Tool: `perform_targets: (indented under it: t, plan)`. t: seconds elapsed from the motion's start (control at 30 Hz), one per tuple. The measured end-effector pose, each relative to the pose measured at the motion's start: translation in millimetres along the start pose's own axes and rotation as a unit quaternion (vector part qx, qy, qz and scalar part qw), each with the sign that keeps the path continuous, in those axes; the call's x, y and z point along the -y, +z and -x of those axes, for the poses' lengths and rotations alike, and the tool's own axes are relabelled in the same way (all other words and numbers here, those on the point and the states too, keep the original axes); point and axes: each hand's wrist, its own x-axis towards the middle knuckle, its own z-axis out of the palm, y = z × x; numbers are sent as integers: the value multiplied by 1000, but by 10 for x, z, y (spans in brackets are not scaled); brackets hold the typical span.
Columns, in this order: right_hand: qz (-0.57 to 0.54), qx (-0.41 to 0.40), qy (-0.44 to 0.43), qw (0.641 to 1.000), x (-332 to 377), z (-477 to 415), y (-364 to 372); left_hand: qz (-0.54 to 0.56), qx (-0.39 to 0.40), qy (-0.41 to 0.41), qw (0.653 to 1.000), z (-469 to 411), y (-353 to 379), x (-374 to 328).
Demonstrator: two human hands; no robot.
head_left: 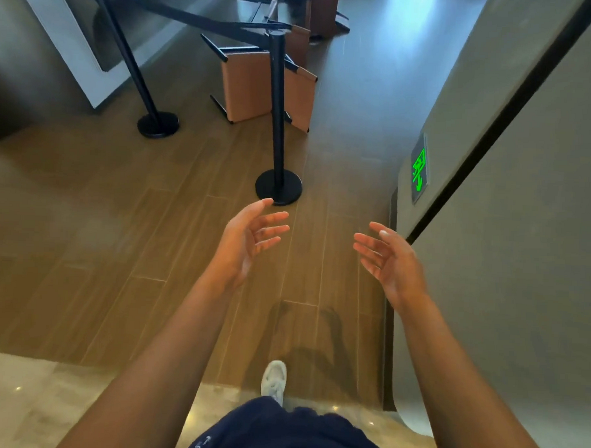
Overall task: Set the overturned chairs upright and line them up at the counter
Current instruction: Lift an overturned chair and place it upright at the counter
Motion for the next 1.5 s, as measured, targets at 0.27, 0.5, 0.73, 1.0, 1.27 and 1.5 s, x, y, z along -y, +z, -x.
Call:
perform_targets:
  t: [0.27,0.5,0.73,1.0,1.27,1.5]
  plan:
    - [-27,-34,0,999,190,-856,343,-5,31,9,999,-1190,-39,-480]
    - [-36,-61,-5,997,391,-1612,370,15,33,-6,999,-2016,60,-526]
    - [-30,-39,-1,999,758,-2730,270,12,30,-11,999,-3035,395,-622]
    - [-13,-25,-8,1000,1537,-4019,-18,-2,20,-5,1000,-4350,1173,-852]
    - [-19,-27,8,999,1931,-4985,-281,-5,19,0,1000,-5270,1681,-999]
    - [-17,-45,11,999,2085,-5835,-330,-10,30,-15,999,-6227,1910,-996]
